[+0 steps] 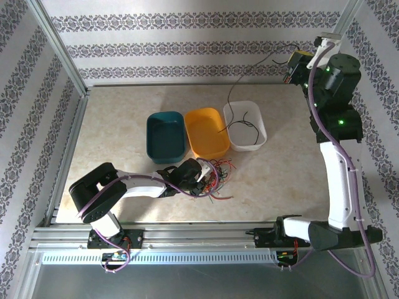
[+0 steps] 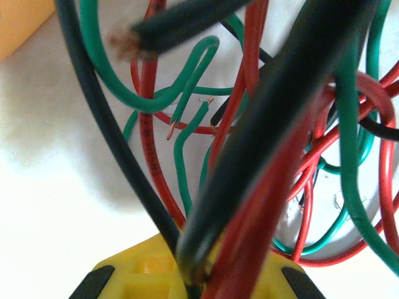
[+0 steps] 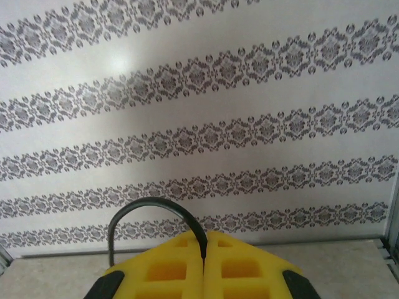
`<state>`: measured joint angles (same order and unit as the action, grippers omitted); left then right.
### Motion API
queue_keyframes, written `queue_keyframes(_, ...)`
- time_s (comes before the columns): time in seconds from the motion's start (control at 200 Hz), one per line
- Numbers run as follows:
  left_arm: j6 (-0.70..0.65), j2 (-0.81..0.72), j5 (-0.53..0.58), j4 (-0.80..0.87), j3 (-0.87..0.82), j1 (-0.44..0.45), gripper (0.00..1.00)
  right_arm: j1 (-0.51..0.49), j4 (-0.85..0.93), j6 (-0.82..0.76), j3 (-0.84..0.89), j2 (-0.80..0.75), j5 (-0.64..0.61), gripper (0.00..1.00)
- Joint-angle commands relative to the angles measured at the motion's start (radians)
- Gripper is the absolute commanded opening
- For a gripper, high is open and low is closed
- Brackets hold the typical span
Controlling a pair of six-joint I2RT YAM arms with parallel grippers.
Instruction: Untangle the cables
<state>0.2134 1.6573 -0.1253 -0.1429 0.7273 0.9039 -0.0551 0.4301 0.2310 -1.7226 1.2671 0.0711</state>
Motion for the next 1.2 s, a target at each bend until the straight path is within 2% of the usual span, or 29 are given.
queue_keyframes(0.0, -0.009, 0.038, -0.007, 0.05, 0.004, 0.012, 0.0, -0.01, -0.055, 0.008, 0.014, 0.023, 0.017, 0.0)
queue_keyframes(0.175, -0.008, 0.036, -0.004, 0.05, 0.003, 0.013, 0.0, -0.025, -0.048, -0.01, 0.077, 0.049, -0.025, 0.0)
queue_keyframes(0.36, -0.009, 0.038, -0.005, 0.05, 0.004, 0.013, 0.0, -0.078, -0.041, -0.028, 0.223, 0.056, -0.124, 0.0)
queue_keyframes(0.675, -0.009, 0.042, -0.007, 0.054, 0.008, 0.013, 0.0, -0.114, 0.02, 0.089, 0.419, 0.108, -0.303, 0.0)
queue_keyframes(1.194, -0.009, 0.044, -0.008, 0.055, 0.011, 0.013, 0.0, -0.173, 0.07, 0.15, 0.534, 0.323, -0.289, 0.0)
